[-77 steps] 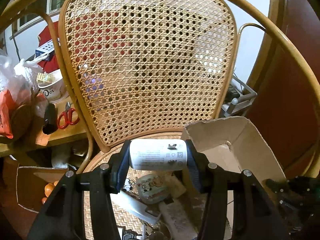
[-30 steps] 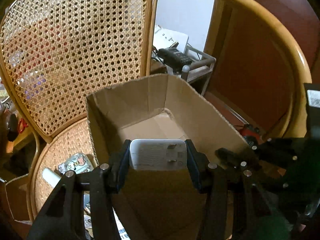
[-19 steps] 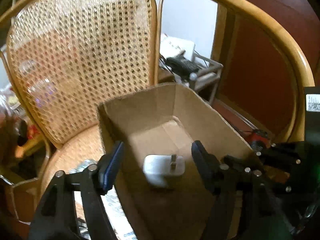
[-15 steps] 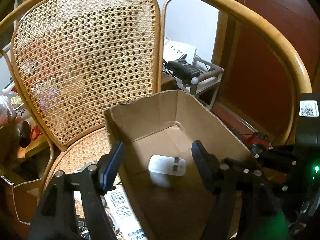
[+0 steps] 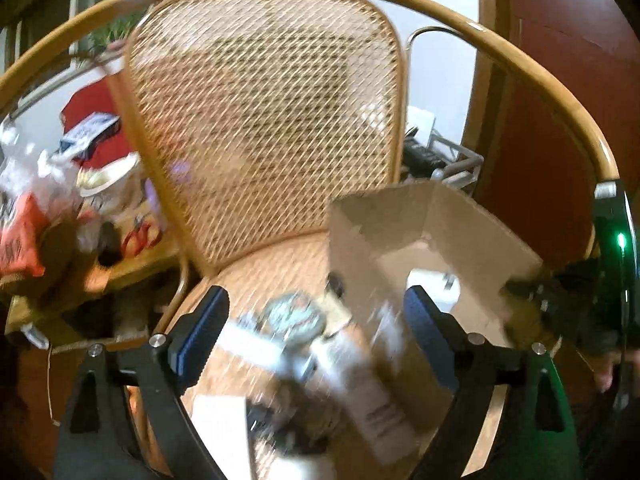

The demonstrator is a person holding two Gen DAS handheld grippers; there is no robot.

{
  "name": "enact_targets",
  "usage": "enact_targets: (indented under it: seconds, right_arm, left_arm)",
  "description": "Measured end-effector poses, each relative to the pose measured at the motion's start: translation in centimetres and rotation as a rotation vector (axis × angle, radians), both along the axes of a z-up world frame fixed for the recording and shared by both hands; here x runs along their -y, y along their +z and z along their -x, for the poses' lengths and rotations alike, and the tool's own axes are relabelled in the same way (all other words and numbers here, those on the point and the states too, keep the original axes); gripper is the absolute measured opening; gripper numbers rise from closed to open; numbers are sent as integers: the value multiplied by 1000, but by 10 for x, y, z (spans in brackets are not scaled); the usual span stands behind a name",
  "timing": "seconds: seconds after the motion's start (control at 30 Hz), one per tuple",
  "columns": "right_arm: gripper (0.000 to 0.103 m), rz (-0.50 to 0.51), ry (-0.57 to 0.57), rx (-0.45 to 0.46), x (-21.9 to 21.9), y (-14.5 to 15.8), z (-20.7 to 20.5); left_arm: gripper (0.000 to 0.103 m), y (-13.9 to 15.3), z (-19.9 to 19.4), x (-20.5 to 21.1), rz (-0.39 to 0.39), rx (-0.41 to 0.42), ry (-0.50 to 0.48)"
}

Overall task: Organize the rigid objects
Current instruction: 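Grasp the square white charger plug with the left gripper, then lower the square charger into the box and release it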

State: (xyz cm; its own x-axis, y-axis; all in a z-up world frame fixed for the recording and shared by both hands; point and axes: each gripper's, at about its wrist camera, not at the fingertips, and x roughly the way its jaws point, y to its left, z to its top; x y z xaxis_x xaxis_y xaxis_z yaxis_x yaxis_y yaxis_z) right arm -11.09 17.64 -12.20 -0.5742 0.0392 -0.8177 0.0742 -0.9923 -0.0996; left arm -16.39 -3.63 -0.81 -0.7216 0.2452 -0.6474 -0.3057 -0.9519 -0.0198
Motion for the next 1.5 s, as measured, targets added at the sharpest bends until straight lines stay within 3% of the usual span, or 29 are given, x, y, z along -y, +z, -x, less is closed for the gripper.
enact_targets:
  seconds: [0.33,0.53,0.77,0.83,0.9,0.93,0.97,1.1,1.33,1.5]
  right_arm:
    - [7,-1,0,-1,0,0,0]
    - [7,0,-2,-1,0,0,1]
    - [7,1,-2,1,2,0,2]
    - [7,1,-2,1,2,0,1]
    - [7,1,-2,1,2,0,1]
    - [7,1,-2,1,2,0,1]
    - [7,2,-2,1,2,0,2]
    - [8,0,1,0,3,-1,1]
    - [8,-1,2,0,6,-1,1]
    - [8,-1,2,0,6,-1,1]
  left_arm:
    - [88,-67,-67,27,4,178,57]
    - [88,-93,-74,26,69,229,102]
    - [88,-99,-73,17,140,203,99]
    - [80,-96,-77,12,144,192,75]
    - [60,-98,-78,9,117,214,49]
    - [59,-102,-77,12,60,243,49]
    - [59,-102,-78,11,56,238,55]
    - [43,-101,-82,6,60,227,49]
    - [43,-96,-79,8,32,241,50]
    - [43,-71,-79,3,74,169,48]
